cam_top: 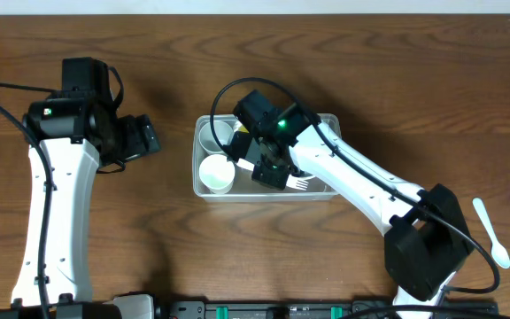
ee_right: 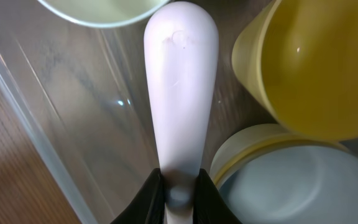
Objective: Pack container
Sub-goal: 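Carry the white fork into the container's front and release, then move the right gripper back toward the light blue spoon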
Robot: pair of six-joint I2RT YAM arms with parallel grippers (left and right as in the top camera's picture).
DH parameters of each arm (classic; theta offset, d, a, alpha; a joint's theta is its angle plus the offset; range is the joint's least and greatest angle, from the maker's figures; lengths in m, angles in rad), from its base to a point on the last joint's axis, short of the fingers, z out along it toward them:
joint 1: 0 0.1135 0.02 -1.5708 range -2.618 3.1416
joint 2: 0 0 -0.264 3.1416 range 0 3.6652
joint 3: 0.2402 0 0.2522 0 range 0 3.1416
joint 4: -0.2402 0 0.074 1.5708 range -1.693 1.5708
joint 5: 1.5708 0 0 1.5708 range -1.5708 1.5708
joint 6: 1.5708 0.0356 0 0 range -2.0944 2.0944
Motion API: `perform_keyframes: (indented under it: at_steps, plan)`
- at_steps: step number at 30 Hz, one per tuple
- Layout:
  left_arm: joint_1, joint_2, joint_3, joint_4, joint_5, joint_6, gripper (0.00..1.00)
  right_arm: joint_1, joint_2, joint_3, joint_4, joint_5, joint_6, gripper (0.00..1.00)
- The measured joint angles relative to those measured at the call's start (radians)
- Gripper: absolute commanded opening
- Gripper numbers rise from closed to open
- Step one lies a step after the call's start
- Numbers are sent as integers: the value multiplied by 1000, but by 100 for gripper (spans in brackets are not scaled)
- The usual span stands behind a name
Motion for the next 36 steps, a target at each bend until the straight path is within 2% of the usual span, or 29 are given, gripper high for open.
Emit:
perform_keyframes:
  at_steps: [6,13,22,26,30,36]
  plan:
    - [0,0,0,0,0,0,98,0,0,0,-13,0,2,29]
    - [0,0,0,0,0,0,98,0,0,0,-8,0,7,29]
    - [0,0,0,0,0,0,98,-43,-48,-2,95,43,189,37]
    - [0,0,0,0,0,0,98,-166,-192,-3,92,82,308,58]
    - [0,0,0,0,0,0,98,-391,-380,-2,34,108,390,74]
    - [0,0,0,1,0,0,98,-813,-514,-1,-140,55,491,83]
